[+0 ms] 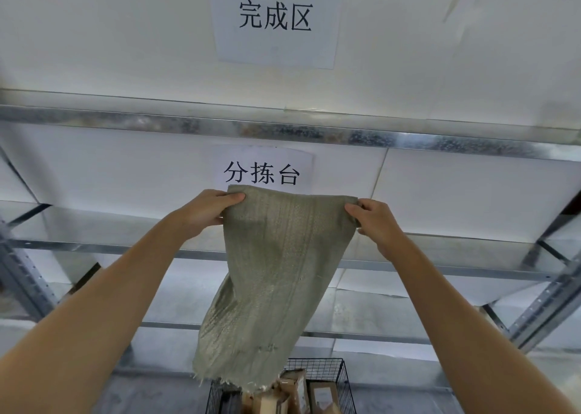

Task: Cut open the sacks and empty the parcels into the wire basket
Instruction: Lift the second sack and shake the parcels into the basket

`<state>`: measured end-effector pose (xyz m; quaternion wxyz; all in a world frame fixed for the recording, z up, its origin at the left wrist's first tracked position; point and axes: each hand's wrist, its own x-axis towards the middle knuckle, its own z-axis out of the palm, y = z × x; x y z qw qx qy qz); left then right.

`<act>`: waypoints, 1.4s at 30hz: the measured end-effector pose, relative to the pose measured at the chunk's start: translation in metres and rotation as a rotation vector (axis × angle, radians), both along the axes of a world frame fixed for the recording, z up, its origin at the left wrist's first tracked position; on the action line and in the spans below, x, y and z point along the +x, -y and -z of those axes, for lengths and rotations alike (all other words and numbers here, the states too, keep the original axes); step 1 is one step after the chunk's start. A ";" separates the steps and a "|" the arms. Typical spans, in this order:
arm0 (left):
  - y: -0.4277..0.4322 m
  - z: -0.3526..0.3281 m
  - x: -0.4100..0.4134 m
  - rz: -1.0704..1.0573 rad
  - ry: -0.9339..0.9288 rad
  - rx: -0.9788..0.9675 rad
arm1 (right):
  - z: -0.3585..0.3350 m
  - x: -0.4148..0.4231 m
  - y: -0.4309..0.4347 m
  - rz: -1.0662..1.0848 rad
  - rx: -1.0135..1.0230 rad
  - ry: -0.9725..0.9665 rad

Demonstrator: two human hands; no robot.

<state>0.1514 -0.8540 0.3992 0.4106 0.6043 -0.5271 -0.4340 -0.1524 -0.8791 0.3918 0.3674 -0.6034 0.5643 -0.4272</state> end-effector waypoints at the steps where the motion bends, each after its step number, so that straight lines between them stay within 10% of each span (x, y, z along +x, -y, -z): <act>1: 0.002 0.000 -0.002 -0.010 0.006 0.002 | 0.001 0.001 0.001 0.005 0.007 0.009; 19: 0.005 -0.010 -0.013 -0.002 -0.109 0.101 | 0.002 -0.004 -0.005 -0.139 0.329 0.540; 26: 0.004 -0.013 -0.004 0.138 -0.210 0.099 | 0.005 -0.007 -0.003 -0.450 0.301 0.388; 42: 0.006 -0.002 0.005 0.107 -0.285 0.011 | 0.007 -0.004 0.007 -0.148 0.175 0.351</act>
